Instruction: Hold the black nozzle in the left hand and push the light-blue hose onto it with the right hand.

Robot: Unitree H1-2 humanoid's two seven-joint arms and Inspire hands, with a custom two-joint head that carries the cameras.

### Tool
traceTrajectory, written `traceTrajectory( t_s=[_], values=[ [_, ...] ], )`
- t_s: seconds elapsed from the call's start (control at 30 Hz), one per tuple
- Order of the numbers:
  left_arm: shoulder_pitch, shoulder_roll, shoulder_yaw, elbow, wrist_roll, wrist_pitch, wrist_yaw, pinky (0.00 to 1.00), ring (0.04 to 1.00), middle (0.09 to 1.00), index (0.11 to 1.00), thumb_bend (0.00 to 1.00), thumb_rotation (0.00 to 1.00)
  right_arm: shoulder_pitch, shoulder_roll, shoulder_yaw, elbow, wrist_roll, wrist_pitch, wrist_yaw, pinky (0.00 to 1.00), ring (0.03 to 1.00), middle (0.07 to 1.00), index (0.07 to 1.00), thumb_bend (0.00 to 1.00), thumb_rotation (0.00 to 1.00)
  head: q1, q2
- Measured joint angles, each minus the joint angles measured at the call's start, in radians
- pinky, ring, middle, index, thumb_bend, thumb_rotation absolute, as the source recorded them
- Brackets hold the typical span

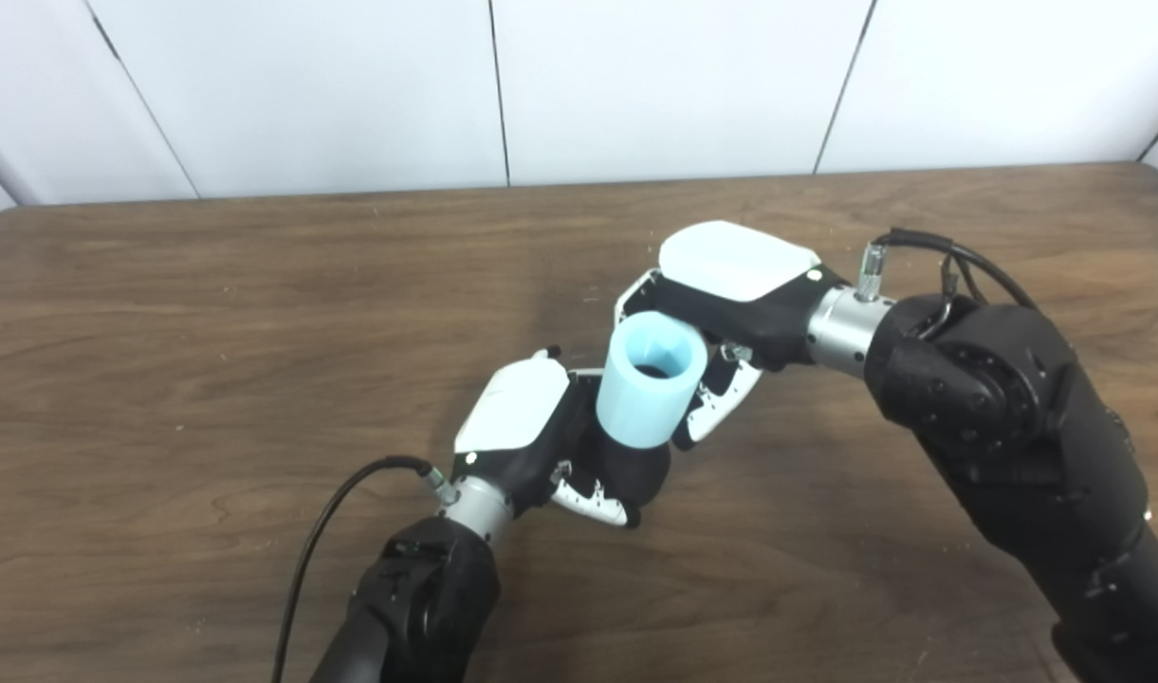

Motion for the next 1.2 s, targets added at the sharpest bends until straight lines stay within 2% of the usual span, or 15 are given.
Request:
traceTrajectory(
  t_s=[0.07,0.13,0.33,0.5,0.67,0.9,1.03,1.1,1.13,1.2],
  values=[
    [0.0,0.0,0.0,0.0,0.0,0.0,0.0,1.0,0.667,0.505,0.475,0.52,0.0,-0.002,0.0,-0.004,-0.013,0.004,0.013,0.017,0.58,0.697,0.765,0.744,0.97,0.09,-0.002,-0.002],
    [0.0,-0.002,0.0,0.0,0.0,0.001,0.0,1.0,0.667,0.505,0.475,0.52,0.0,-0.005,-0.001,-0.014,-0.018,0.013,0.025,0.032,0.64,0.755,0.801,0.779,0.99,0.15,-0.003,-0.002],
    [-0.001,-0.006,-0.001,0.0,0.0,0.002,0.0,1.0,0.669,0.505,0.475,0.52,0.0,-0.064,-0.01,-0.04,-0.06,0.015,0.042,0.078,0.82,0.917,0.92,0.84,1.0,0.21,-0.005,-0.003],
    [-0.001,-0.007,-0.002,0.0,0.0,0.002,0.0,1.0,0.669,0.505,0.475,0.52,0.0,-0.131,-0.017,-0.07,-0.111,-0.008,0.055,0.104,0.88,0.941,0.945,0.859,1.0,0.25,-0.005,-0.002],
    [-0.001,-0.008,-0.003,0.0,0.0,0.002,0.0,1.0,0.668,0.504,0.476,0.52,0.0,-0.135,-0.046,-0.106,-0.112,-0.01,0.045,0.105,0.9,0.942,0.948,0.864,1.0,0.27,-0.003,-0.002],
    [-0.001,-0.008,-0.003,0.001,0.0,0.002,0.0,1.0,0.668,0.503,0.476,0.52,0.0,-0.105,-0.069,-0.168,-0.122,-0.006,0.032,0.085,0.88,0.93,0.94,0.865,1.0,0.31,0.006,0.0],
    [-0.001,-0.009,-0.003,0.001,0.0,0.004,0.0,1.0,0.668,0.503,0.476,0.52,0.0,-0.071,-0.097,-0.217,-0.202,0.048,0.03,0.077,0.87,0.927,0.932,0.868,0.99,0.44,0.008,0.0],
    [-0.002,-0.009,-0.002,0.001,0.0,0.006,0.0,1.0,0.668,0.505,0.475,0.52,0.0,-0.037,-0.108,-0.246,-0.228,0.095,0.024,0.06,0.91,0.943,0.931,0.873,0.93,0.52,0.011,0.002],
    [-0.002,-0.009,-0.002,0.002,0.0,0.006,0.0,1.0,0.668,0.505,0.475,0.52,0.0,-0.012,-0.118,-0.254,-0.236,0.121,0.019,0.049,0.96,0.977,0.953,0.891,0.87,0.58,0.014,0.002],
    [-0.001,-0.009,0.001,0.002,0.0,0.008,0.0,1.0,0.668,0.505,0.475,0.52,0.0,0.035,-0.14,-0.257,-0.249,0.172,-0.016,0.039,0.99,0.993,0.98,0.908,0.83,0.62,0.014,0.002]
  ],
)
